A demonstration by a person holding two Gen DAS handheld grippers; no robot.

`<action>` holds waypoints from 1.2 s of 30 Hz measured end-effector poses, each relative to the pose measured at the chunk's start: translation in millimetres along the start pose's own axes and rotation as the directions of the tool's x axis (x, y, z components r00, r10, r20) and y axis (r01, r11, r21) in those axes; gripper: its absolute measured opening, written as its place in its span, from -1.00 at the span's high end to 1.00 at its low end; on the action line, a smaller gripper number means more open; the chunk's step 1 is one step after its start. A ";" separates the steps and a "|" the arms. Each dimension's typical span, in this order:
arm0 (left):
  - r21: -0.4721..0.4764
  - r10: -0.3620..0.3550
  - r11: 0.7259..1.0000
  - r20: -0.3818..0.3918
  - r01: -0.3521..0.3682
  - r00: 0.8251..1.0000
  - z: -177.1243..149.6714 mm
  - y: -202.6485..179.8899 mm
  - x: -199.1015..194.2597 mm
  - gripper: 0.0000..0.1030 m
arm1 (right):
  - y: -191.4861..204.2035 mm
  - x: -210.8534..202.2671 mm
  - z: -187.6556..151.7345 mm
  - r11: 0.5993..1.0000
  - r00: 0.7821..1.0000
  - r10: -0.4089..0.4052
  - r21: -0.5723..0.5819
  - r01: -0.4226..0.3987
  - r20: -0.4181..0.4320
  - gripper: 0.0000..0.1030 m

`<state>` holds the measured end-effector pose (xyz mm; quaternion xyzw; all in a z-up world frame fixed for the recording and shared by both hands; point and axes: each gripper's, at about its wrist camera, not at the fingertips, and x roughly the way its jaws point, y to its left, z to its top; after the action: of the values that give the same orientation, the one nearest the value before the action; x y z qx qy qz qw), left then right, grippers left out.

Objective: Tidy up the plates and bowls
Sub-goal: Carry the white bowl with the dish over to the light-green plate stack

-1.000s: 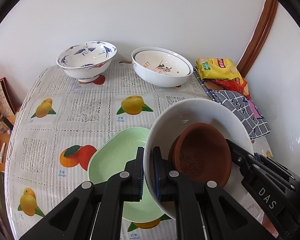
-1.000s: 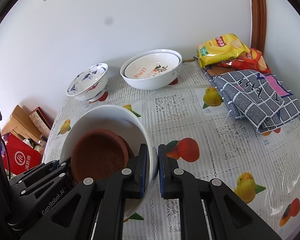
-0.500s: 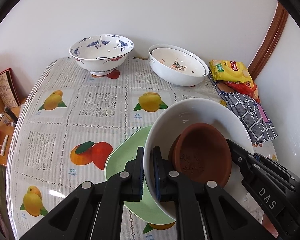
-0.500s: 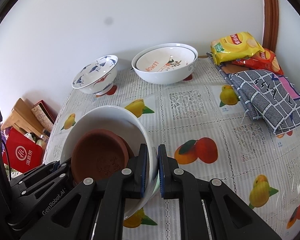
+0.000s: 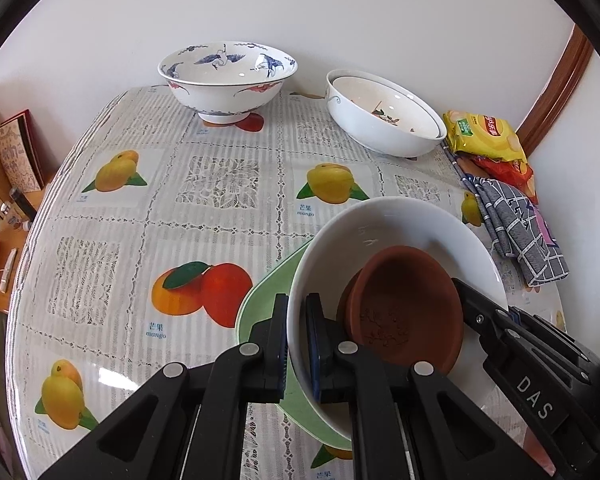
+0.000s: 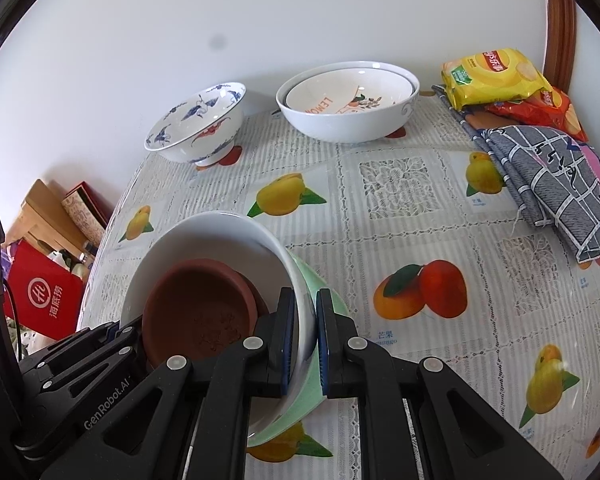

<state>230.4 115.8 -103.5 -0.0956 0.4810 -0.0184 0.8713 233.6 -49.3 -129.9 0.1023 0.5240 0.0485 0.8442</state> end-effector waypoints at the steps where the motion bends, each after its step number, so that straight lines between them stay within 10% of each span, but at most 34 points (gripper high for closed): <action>1: -0.002 -0.001 1.000 -0.003 0.001 1.000 -0.4 1.1 1.3 0.83 | 0.2 1.9 -0.3 1.000 1.000 -0.001 -0.001 0.001 -0.005 0.79; 36: -0.023 0.027 0.999 -0.063 -0.028 0.998 -8.7 13.3 24.1 0.65 | -1.7 30.0 -6.9 1.000 0.996 0.012 -0.021 -0.014 -0.089 0.71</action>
<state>235.2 124.6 -130.6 -0.0988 0.5094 -0.0035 0.8549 240.7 -44.4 -159.5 0.0944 0.5597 0.0640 0.8208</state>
